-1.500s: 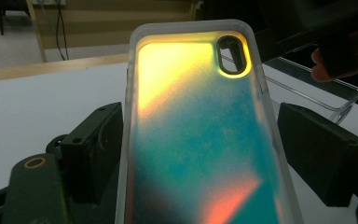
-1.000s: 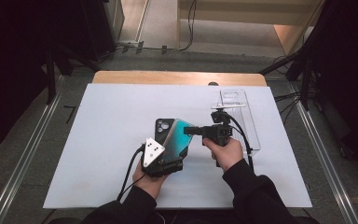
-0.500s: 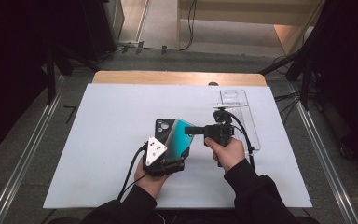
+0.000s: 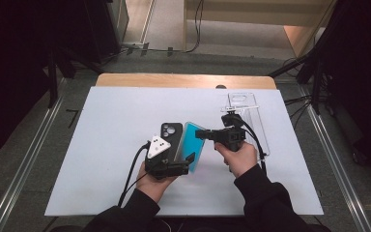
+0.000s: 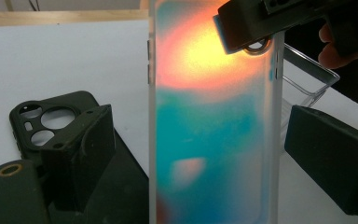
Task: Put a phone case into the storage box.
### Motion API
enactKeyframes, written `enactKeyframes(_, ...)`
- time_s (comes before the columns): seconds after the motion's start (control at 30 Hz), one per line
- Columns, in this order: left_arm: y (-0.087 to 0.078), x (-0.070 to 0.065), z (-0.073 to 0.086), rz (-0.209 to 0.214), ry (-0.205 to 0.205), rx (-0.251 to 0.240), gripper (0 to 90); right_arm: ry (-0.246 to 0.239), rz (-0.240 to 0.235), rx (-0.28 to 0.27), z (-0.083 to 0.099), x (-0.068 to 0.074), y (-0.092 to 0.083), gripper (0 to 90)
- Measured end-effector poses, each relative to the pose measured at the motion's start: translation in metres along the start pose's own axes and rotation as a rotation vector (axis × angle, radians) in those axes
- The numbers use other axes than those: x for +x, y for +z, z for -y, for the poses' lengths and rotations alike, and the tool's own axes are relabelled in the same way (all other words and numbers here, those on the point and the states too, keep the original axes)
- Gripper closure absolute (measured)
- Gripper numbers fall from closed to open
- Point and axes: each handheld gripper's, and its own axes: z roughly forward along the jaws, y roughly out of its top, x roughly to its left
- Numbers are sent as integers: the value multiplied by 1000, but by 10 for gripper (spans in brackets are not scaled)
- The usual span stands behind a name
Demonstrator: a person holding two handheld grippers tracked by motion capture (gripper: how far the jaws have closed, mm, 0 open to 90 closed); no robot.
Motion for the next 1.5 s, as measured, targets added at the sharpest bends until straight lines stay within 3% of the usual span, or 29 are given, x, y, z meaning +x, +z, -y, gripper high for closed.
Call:
enactKeyframes(0.17, -4, 7, -8, 35, 2, 47, 95, -66, 55, -14, 1, 3, -3, 768)
enactKeyframes(0.33, -7, 13, -14, 67, 6, 114, 95, -163, 107, -41, 3, 9, -7, 767)
enactKeyframes(0.43, -8, 18, -17, 100, -7, 141, 99, -206, 117, -44, 4, 10, -9, 766)
enactKeyframes(0.47, -9, 20, -18, 114, -7, 149, 142, -221, 116, -45, 4, 10, -9, 766)
enactKeyframes(0.57, -10, 24, -20, 127, 10, 176, 171, -270, 110, -49, 6, 12, -12, 766)
enactKeyframes(0.9, -16, 30, -28, 205, 53, 251, 172, -410, 27, -16, 9, 14, -18, 765)
enactKeyframes(1.07, -21, 29, -32, 253, 100, 251, 172, -449, -33, 17, 9, 13, -21, 765)
enactKeyframes(1.33, -25, 33, -36, 361, 164, 246, 172, -558, -116, 30, 10, 8, -28, 765)
enactKeyframes(1.5, -25, 33, -38, 393, 200, 259, 173, -589, -176, 53, 9, 3, -27, 764)
